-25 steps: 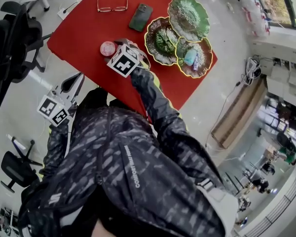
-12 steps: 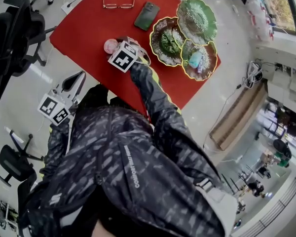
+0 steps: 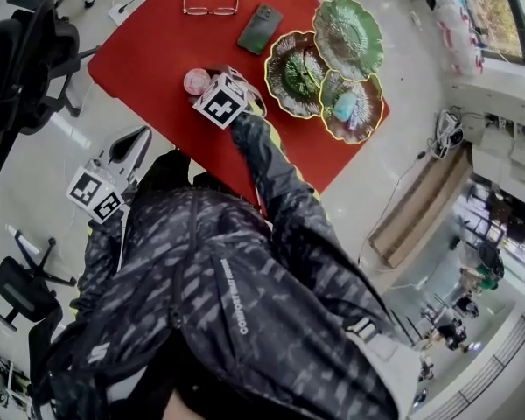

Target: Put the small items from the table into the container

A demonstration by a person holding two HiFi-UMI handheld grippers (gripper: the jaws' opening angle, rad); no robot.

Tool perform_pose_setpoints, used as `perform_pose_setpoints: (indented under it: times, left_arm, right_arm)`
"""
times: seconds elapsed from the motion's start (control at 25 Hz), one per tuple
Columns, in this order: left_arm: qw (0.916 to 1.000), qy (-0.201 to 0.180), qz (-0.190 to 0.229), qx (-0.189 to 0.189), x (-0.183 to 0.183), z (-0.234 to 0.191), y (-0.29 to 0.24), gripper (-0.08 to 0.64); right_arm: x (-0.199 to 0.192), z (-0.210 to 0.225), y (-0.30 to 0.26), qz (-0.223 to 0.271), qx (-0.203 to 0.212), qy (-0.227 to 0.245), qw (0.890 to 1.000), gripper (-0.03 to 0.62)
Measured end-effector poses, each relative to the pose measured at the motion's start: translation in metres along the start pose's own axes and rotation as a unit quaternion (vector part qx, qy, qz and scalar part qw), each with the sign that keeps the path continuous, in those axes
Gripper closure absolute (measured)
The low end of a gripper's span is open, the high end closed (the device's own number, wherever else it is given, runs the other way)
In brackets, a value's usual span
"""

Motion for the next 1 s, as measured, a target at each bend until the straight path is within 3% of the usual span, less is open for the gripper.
perform_pose_setpoints:
  times: [0.52, 1.0]
  left_arm:
    - [0.9998, -0.014, -0.004, -0.010, 0.008, 0.005, -0.003, 0.548]
    - [0.9977, -0.053, -0.004, -0.041, 0.032, 0.007, -0.020, 0.548]
  right_arm:
    - [-0.008, -0.008, 0.012, 0.063, -0.025, -0.060, 0.996, 0.268]
    - [0.004, -0.016, 0.060, 0.117, -0.070, -0.069, 0.988, 0.268]
Point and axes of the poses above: the fingertips, and each gripper's own axes: y backward along the fingers, z to its right, x out of its top, the point moved 8 cm from there along y, backward along the fingers, and after that the axes turned 3 degrees about y, right-handed, at the moved point
